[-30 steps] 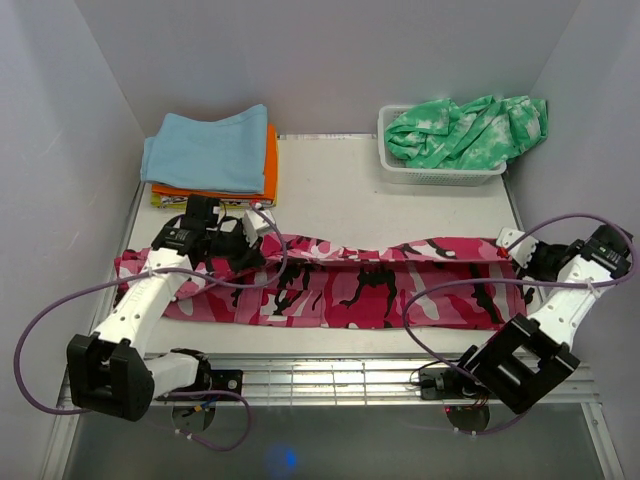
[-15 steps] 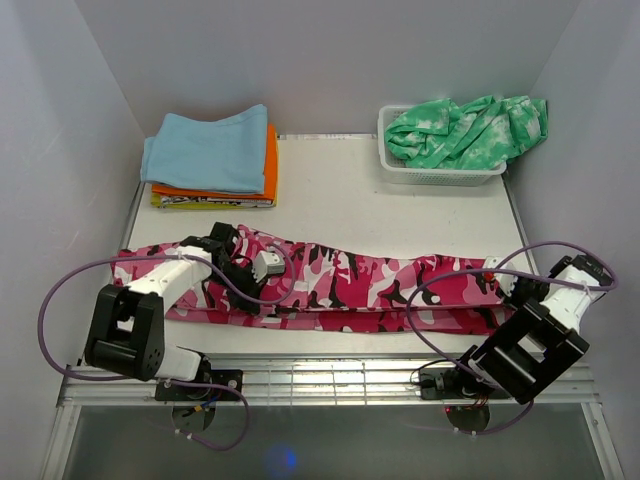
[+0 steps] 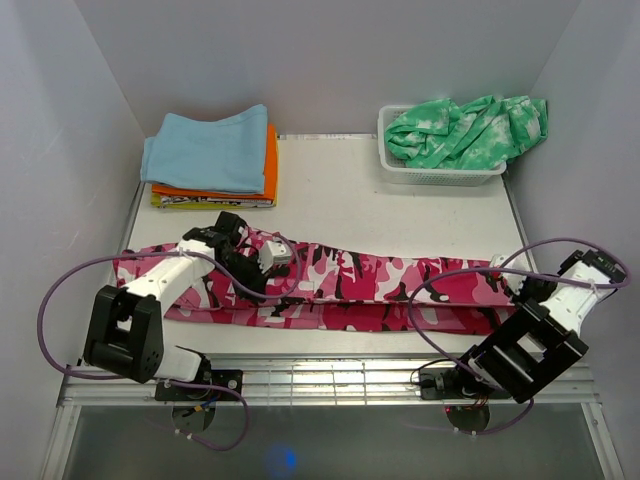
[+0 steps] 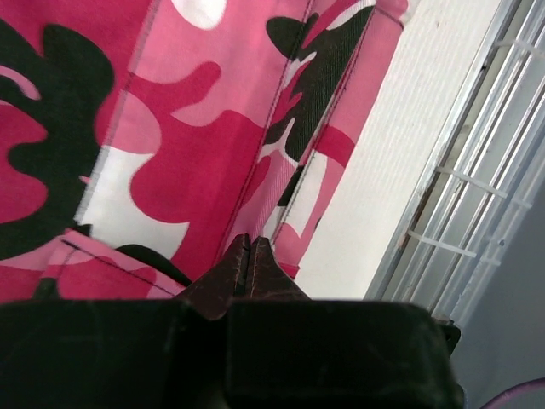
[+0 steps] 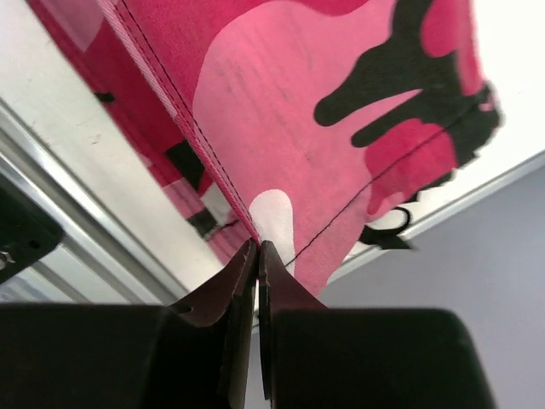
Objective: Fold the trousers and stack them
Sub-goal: Fold the trousers
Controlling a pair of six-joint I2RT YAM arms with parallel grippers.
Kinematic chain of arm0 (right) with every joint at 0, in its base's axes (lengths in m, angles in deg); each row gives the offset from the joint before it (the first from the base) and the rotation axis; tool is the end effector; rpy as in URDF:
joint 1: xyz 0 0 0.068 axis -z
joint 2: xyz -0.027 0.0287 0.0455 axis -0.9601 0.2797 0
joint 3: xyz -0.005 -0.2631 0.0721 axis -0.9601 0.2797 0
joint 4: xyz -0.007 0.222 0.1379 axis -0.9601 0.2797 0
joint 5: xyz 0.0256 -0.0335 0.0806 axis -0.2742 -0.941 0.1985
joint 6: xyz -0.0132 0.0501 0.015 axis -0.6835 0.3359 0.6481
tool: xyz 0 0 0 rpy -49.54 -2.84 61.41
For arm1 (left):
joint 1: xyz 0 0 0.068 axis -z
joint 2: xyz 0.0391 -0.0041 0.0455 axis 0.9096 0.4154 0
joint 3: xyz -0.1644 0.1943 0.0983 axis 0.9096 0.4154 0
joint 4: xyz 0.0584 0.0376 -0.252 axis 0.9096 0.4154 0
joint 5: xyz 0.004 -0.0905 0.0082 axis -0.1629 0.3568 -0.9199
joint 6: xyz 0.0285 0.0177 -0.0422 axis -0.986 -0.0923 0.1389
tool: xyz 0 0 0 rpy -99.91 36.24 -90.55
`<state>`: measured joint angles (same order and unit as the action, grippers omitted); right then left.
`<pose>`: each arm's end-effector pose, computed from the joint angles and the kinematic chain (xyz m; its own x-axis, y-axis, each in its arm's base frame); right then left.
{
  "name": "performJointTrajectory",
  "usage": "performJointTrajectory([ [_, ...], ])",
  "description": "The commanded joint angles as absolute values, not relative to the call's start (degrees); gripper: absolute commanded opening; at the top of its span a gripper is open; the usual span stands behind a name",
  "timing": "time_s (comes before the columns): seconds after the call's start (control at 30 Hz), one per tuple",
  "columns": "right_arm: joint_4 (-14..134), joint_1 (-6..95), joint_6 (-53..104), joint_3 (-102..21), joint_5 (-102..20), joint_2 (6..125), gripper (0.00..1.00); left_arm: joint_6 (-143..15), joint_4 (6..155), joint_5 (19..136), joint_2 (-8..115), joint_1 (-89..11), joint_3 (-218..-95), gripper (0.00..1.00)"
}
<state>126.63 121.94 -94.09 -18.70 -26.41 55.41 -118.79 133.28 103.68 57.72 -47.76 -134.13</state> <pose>0.1411 -0.1375 0.2413 -0.3557 -0.8813 -0.3111 -0.8715 0.4330 -0.2302 0.2156 -0.0901 0.2025 -0.4401 0.7387 -0.5105 0.8973 0.3397 -0.2820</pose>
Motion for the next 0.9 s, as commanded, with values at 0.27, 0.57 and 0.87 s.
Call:
performJointTrajectory([
  [0.27, 114.1, 123.7, -132.2, -2.1, -42.5, 48.3, 0.08, -116.8, 129.6, 92.6, 64.6, -42.9, -126.9, 0.00],
  [0.57, 122.7, 123.6, -118.7, -18.2, -32.0, 54.0, 0.63, -112.4, 130.0, 96.2, 65.9, -42.3, -132.0, 0.52],
  [0.87, 132.5, 120.9, -96.9, -32.5, -24.0, 59.4, 0.78, -103.9, 127.7, 101.4, 56.9, -42.3, -139.9, 0.66],
])
